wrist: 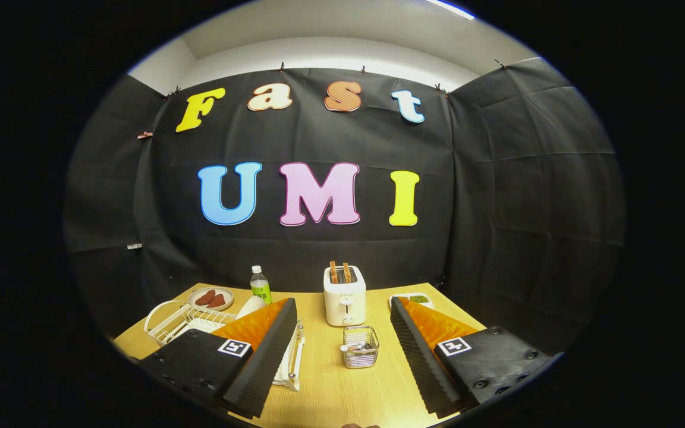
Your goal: Take the plate from the dish rack, then take the spoon from the basket and place it into the plate.
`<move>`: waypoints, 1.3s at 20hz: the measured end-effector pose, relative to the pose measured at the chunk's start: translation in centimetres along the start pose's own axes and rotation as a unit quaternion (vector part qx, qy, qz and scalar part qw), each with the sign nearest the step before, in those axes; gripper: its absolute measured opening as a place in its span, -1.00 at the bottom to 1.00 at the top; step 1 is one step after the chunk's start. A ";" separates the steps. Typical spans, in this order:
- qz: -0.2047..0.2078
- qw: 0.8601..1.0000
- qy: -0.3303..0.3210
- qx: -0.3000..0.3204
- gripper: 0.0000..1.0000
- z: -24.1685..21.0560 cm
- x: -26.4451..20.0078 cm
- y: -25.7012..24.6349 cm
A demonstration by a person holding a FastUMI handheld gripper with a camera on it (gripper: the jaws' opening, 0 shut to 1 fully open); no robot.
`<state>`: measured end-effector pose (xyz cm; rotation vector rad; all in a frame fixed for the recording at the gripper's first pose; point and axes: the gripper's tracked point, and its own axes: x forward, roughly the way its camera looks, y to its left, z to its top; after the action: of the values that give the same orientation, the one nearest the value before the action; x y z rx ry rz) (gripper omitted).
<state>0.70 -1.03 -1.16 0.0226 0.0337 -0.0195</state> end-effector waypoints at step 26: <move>0.074 0.995 0.064 0.015 0.99 -0.8 8.5 7.0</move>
<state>9.31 5.78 -2.05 0.0561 0.1599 0.1292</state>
